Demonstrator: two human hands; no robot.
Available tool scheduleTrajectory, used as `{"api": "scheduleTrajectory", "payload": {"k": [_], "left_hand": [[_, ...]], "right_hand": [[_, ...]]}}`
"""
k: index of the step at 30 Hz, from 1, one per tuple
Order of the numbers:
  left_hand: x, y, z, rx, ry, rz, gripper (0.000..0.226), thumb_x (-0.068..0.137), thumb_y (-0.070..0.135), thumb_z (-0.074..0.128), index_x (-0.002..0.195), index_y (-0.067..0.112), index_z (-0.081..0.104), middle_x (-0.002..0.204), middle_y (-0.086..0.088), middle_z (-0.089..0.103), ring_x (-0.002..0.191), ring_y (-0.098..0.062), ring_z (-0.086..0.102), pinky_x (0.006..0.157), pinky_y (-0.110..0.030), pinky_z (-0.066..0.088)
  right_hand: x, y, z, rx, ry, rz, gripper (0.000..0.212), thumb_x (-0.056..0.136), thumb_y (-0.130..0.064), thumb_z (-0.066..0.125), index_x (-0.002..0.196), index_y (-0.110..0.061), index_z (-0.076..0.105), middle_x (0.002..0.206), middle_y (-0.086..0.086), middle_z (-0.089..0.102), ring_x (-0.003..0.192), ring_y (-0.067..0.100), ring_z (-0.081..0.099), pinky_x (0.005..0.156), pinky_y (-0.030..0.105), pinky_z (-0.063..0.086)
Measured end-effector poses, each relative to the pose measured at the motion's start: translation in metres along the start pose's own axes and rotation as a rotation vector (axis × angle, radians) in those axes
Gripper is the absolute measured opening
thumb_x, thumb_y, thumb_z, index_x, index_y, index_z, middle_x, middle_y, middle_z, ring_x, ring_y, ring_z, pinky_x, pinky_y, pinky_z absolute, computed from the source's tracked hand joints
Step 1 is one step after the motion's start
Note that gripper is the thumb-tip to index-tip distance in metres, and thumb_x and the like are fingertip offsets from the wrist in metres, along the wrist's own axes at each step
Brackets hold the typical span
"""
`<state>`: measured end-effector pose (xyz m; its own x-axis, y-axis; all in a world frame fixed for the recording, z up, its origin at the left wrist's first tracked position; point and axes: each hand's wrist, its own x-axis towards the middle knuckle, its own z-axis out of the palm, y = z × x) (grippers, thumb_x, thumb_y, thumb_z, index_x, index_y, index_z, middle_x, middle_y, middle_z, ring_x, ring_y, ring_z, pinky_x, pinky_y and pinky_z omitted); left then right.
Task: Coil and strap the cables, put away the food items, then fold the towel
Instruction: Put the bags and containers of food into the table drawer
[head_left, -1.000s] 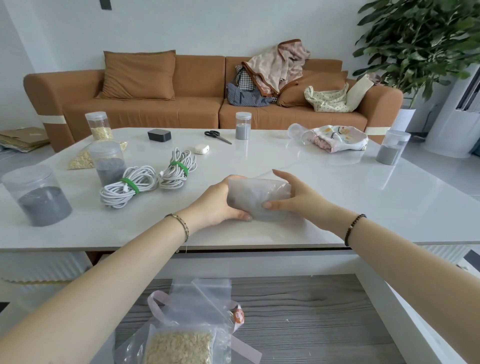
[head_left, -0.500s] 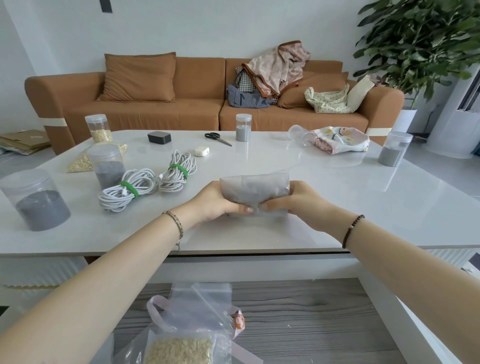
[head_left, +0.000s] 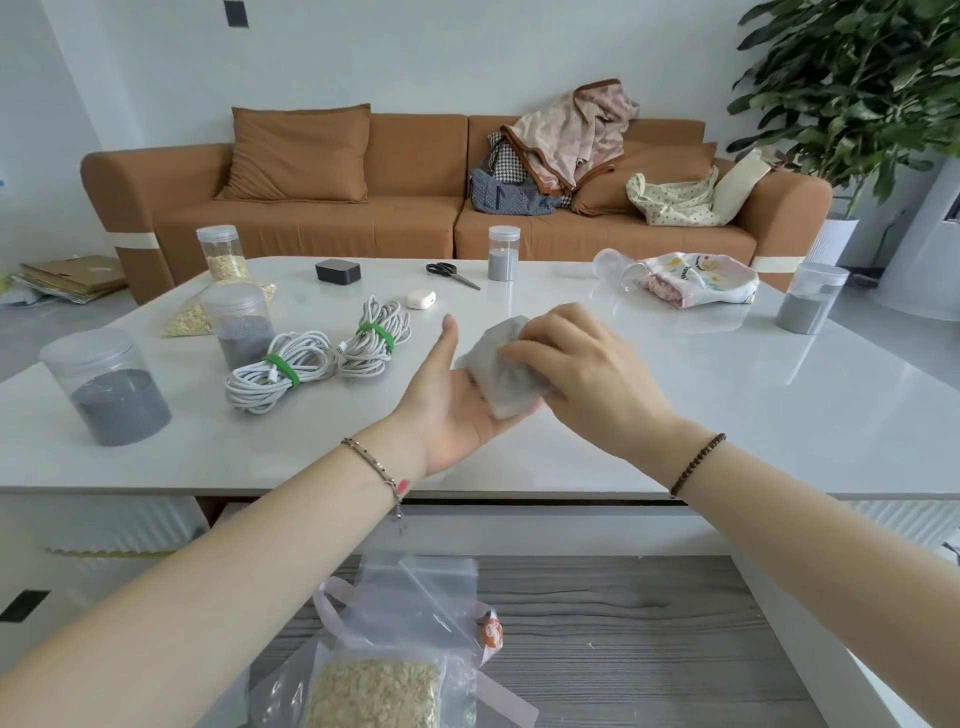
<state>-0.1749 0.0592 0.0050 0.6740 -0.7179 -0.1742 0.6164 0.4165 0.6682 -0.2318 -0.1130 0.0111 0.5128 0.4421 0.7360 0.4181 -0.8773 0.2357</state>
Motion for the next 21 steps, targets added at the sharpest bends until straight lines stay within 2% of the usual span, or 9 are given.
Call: {"api": "scheduleTrajectory", "payload": {"k": [2, 5, 7, 10, 12, 13, 16, 18, 21], "left_hand": [[-0.004, 0.0, 0.003, 0.051, 0.047, 0.091, 0.047, 0.107, 0.035, 0.043, 0.138, 0.002, 0.055, 0.122, -0.016, 0.067, 0.104, -0.031, 0.068, 0.098, -0.047, 0.055], [-0.008, 0.005, -0.008, 0.159, 0.157, 0.129, 0.039, 0.1, 0.014, 0.055, 0.136, -0.002, 0.057, 0.125, -0.017, 0.068, 0.116, -0.03, 0.065, 0.11, -0.046, 0.046], [-0.012, 0.01, -0.015, 0.213, 0.192, 0.128, 0.035, 0.099, 0.011, 0.057, 0.132, 0.001, 0.061, 0.127, -0.015, 0.067, 0.116, -0.028, 0.065, 0.109, -0.045, 0.046], [-0.025, 0.017, -0.015, 0.274, 0.224, 0.159, 0.029, 0.097, 0.009, 0.06, 0.125, 0.006, 0.066, 0.117, -0.01, 0.073, 0.097, -0.022, 0.072, 0.088, -0.035, 0.058], [-0.036, 0.021, -0.016, 0.309, 0.208, 0.195, 0.026, 0.098, 0.01, 0.059, 0.122, 0.007, 0.068, 0.112, -0.007, 0.075, 0.097, -0.02, 0.072, 0.087, -0.032, 0.058], [-0.044, 0.021, -0.018, 0.325, 0.201, 0.214, 0.027, 0.098, 0.01, 0.06, 0.123, 0.006, 0.067, 0.114, -0.009, 0.074, 0.103, -0.022, 0.072, 0.091, -0.033, 0.057], [-0.058, 0.026, -0.024, 0.381, 0.178, 0.285, 0.039, 0.094, 0.002, 0.062, 0.133, 0.0, 0.06, 0.127, -0.019, 0.067, 0.117, -0.032, 0.066, 0.095, -0.04, 0.057], [-0.069, 0.033, -0.033, 0.469, 0.206, 0.321, 0.045, 0.089, -0.002, 0.066, 0.133, -0.002, 0.059, 0.126, -0.021, 0.066, 0.116, -0.035, 0.066, 0.09, -0.042, 0.059], [-0.094, 0.051, -0.048, 0.674, 0.259, 0.273, 0.053, 0.079, 0.008, 0.079, 0.13, 0.008, 0.064, 0.117, -0.009, 0.072, 0.105, -0.022, 0.069, 0.078, -0.03, 0.059]], "right_hand": [[-0.002, -0.004, 0.001, 0.014, -0.116, -0.091, 0.049, 0.083, 0.007, 0.056, 0.127, -0.011, 0.065, 0.117, 0.007, 0.063, 0.108, 0.029, 0.054, 0.087, 0.037, 0.05], [-0.006, -0.007, -0.004, 0.105, -0.214, -0.051, 0.069, 0.073, 0.015, 0.053, 0.137, -0.011, 0.056, 0.129, 0.008, 0.058, 0.12, 0.028, 0.051, 0.094, 0.031, 0.046], [-0.007, -0.013, -0.008, 0.328, -0.2, 0.177, 0.071, 0.072, 0.01, 0.048, 0.138, -0.015, 0.052, 0.133, 0.001, 0.053, 0.123, 0.02, 0.05, 0.098, 0.027, 0.046], [0.004, -0.026, -0.008, 0.778, -0.159, 0.747, 0.044, 0.09, -0.012, 0.056, 0.133, -0.02, 0.05, 0.125, -0.004, 0.058, 0.108, 0.012, 0.063, 0.095, 0.032, 0.053], [0.011, -0.035, -0.007, 1.092, -0.316, 1.032, 0.042, 0.094, -0.032, 0.067, 0.13, -0.014, 0.055, 0.119, 0.004, 0.065, 0.099, 0.021, 0.07, 0.09, 0.04, 0.059], [0.012, -0.042, -0.006, 1.248, -0.408, 1.101, 0.046, 0.093, -0.039, 0.068, 0.128, -0.011, 0.059, 0.121, 0.01, 0.066, 0.099, 0.026, 0.072, 0.09, 0.042, 0.059], [0.015, -0.061, -0.005, 1.516, -0.463, 1.101, 0.041, 0.097, -0.035, 0.064, 0.12, -0.001, 0.068, 0.118, 0.017, 0.07, 0.101, 0.032, 0.072, 0.089, 0.039, 0.059], [0.015, -0.071, -0.002, 1.531, -0.444, 1.062, 0.033, 0.099, -0.025, 0.061, 0.116, 0.003, 0.067, 0.104, 0.015, 0.072, 0.087, 0.028, 0.071, 0.081, 0.034, 0.06], [0.013, -0.08, 0.001, 1.462, -0.507, 1.025, 0.025, 0.096, -0.02, 0.064, 0.108, 0.002, 0.066, 0.09, 0.013, 0.066, 0.07, 0.022, 0.061, 0.065, 0.031, 0.057]]}}
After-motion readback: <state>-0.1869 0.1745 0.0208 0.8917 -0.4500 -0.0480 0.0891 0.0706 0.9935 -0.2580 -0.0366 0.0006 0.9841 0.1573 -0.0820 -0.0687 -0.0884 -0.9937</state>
